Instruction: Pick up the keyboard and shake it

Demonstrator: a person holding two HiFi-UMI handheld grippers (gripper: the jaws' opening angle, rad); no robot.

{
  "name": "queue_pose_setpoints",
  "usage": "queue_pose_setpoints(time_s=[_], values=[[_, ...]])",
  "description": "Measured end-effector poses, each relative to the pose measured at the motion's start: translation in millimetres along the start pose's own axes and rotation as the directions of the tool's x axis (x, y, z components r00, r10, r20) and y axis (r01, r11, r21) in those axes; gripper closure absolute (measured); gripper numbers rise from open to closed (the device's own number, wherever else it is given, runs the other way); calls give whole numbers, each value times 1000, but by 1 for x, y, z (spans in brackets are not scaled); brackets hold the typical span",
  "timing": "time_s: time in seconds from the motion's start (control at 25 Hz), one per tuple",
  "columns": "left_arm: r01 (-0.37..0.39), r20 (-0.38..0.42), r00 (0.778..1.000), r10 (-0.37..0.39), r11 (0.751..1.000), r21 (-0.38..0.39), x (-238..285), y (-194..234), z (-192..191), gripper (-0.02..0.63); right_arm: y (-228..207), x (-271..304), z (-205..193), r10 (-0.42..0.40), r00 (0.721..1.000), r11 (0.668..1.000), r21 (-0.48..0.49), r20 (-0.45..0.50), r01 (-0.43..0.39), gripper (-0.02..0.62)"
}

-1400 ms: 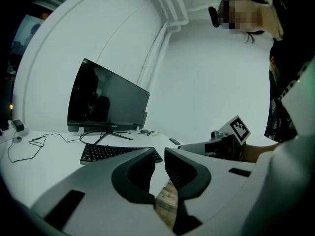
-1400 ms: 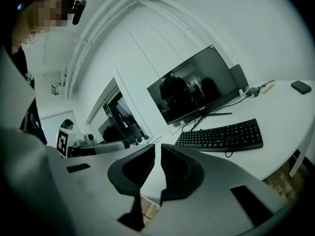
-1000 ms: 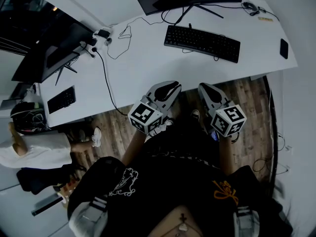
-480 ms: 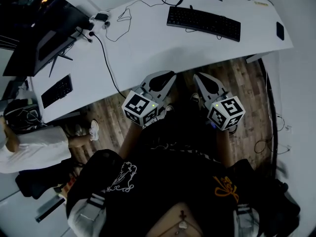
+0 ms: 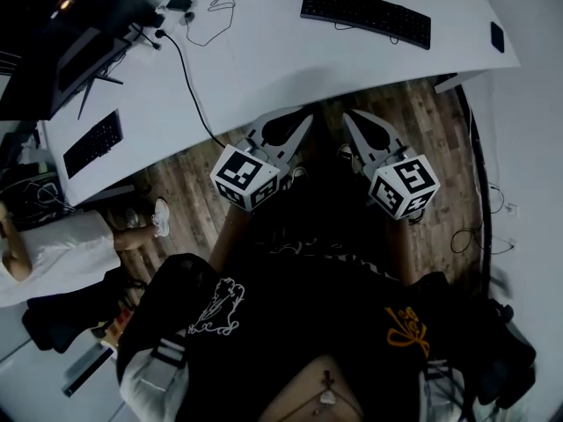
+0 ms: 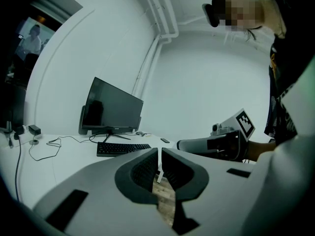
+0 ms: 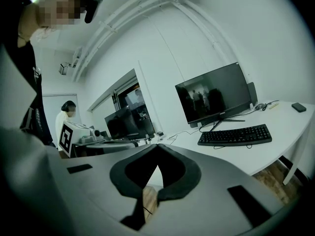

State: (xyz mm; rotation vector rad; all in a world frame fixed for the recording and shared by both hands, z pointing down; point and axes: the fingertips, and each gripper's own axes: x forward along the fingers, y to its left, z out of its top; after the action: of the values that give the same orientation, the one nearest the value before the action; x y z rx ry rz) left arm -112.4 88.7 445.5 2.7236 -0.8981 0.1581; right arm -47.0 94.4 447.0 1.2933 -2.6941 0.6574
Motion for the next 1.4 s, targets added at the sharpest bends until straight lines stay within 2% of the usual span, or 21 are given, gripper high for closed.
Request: queue_pose_setpoints(time_s=[0.28,0.68,1.4], values=[[35,11,999,-35,999,11,-12,-14,-5,569,14,-8,-6,-20,999,999,-31,32,21,583],[55,7,998,-55,998,29,-20,-17,-10,569,23,-5,-12,-23,999,999,-34,23,24,583],[86,-12,996,-85,995,53,-9,-13,-5,568,14,2,-5,-45,999,997,-55,17,46,583]])
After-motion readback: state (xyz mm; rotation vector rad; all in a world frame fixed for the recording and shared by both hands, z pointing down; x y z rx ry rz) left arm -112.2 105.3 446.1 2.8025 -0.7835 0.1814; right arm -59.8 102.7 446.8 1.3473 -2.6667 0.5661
